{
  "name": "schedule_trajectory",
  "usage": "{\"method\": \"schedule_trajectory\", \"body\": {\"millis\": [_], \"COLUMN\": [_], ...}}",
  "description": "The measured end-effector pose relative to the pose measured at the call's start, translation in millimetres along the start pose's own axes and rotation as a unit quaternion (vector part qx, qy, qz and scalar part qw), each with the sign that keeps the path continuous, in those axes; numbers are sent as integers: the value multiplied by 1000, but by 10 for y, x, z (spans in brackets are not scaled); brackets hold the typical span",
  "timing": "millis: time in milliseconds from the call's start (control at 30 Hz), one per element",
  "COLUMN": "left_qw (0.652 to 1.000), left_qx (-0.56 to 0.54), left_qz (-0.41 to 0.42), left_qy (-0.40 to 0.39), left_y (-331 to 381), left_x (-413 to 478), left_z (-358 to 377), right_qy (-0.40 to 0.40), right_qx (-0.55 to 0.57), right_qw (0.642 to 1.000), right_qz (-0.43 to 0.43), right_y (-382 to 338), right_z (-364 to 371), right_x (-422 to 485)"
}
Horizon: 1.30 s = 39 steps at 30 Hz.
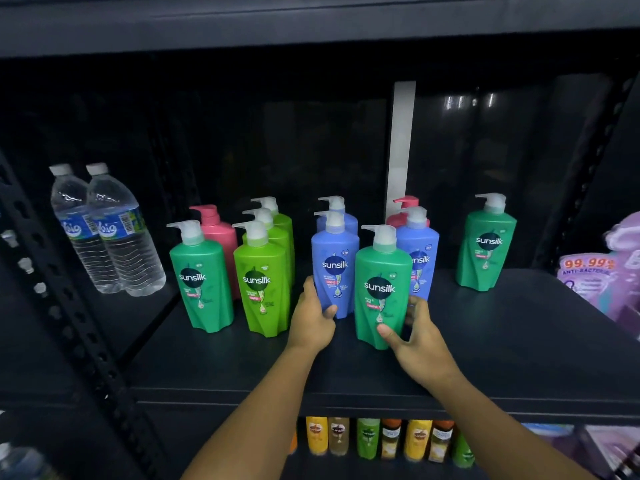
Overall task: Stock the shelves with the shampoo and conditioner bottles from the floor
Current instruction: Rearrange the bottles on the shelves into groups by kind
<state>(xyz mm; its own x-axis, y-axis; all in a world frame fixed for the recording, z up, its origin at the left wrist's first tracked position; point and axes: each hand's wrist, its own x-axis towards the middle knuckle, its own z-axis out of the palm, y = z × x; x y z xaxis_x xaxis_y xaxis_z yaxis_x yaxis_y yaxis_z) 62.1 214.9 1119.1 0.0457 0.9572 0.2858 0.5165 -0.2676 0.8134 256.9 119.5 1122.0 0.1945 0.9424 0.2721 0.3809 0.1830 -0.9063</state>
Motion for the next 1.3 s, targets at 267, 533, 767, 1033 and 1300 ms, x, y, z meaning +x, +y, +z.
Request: {"method": "schedule_trajectory", "body": {"millis": [267, 533, 767, 1033, 1300], "left_qw": [1000, 1000, 995, 994, 996], "left_qx": [9, 11, -46, -83, -61], "left_qz": [7, 10, -10, 43, 20], "left_qy": [23, 22, 84, -64, -59], "left_y": [-8, -60, 150, 362, 359], "left_x": [135, 185, -209, -651, -607], "left_z": [105, 149, 46, -81, -15], "right_qy": [-2, -11, -43, -87, 145], "right_qx": [3, -6, -13, -113, 59], "right_qw": [1000, 1000, 999, 986, 987], "right_qz": [-5, -9, -31, -89, 41], "right_y": [54, 65, 40, 53, 106], "right_z": [7, -3, 0, 19, -88], "right_x": [37, 33, -15, -24, 143]}}
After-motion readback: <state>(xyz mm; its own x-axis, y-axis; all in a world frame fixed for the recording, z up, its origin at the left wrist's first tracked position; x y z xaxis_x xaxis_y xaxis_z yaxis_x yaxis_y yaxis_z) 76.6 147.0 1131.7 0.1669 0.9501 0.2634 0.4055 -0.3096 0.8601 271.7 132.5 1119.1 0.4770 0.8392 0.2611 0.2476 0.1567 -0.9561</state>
